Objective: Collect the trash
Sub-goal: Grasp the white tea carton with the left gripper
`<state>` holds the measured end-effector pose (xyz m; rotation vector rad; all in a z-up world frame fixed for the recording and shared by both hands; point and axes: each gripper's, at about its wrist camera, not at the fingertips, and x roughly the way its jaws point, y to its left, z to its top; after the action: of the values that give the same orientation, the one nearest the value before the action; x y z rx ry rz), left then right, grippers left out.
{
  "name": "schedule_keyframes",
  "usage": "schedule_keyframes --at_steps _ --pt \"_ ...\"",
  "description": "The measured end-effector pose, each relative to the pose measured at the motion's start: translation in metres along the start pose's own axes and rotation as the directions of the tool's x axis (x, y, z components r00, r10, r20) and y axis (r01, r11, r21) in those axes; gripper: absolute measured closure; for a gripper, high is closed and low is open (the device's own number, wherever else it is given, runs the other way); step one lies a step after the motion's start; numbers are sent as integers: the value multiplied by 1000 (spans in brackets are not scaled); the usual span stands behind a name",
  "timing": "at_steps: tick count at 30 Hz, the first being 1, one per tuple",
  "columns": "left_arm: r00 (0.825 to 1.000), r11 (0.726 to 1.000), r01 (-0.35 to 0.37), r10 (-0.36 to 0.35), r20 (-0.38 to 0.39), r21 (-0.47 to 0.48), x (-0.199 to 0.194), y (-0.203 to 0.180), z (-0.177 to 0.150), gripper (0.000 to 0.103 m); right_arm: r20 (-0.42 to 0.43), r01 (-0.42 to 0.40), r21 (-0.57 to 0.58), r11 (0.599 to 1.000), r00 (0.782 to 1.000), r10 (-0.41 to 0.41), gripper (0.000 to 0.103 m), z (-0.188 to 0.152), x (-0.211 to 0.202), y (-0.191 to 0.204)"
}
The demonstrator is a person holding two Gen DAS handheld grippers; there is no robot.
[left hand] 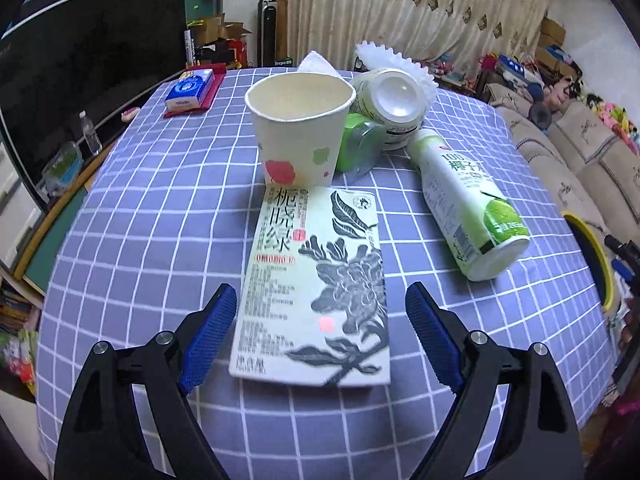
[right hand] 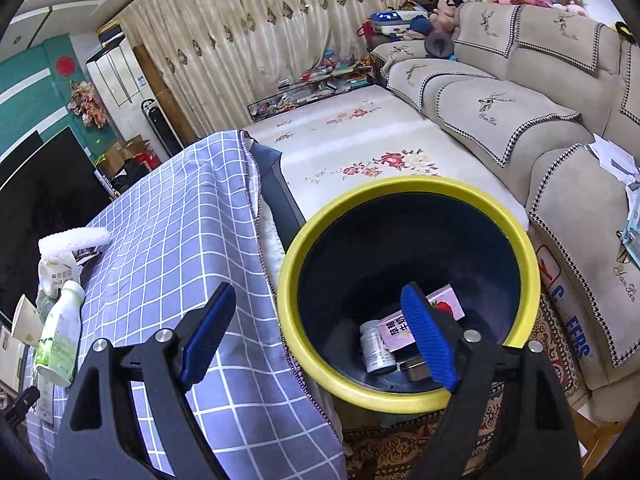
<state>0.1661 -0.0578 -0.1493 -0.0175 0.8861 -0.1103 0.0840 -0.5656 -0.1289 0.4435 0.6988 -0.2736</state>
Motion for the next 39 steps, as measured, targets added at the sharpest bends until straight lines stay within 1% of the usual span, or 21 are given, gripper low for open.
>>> schedule_keyframes --at_steps 6,15,17,18,20,26,32,35,39 --pt "999 998 -39 41 -30 45 15 -5 10 18 -9 -3 -1 1000 1000 3 22 0 2 -1" --pt "996 996 -52 57 -66 68 30 -10 14 18 -40 -5 4 1000 999 5 22 -2 13 -4" --pt "996 997 -50 55 -75 66 32 -9 13 23 -45 -7 7 1000 999 7 22 -3 16 -3" --pt "995 997 -53 58 -81 65 34 -8 13 30 -49 -9 8 1000 999 9 22 -3 17 -3" --pt "995 997 -49 53 -78 61 34 -7 12 31 -52 -12 10 1000 999 13 22 -5 18 -4" --pt "997 998 -20 24 -72 65 19 -5 3 32 -47 -21 17 1000 999 21 22 -6 14 -5" --pt "1000 996 17 -16 -8 87 -22 -12 -1 32 -28 -26 38 999 999 27 22 -7 6 -10" --pt "998 991 55 -58 22 121 -39 -27 4 32 -16 -20 43 999 1000 20 22 -7 -1 -15" --pt "989 971 132 -142 40 197 -48 -66 16 32 23 16 52 999 1000 -17 22 -8 -16 -26"
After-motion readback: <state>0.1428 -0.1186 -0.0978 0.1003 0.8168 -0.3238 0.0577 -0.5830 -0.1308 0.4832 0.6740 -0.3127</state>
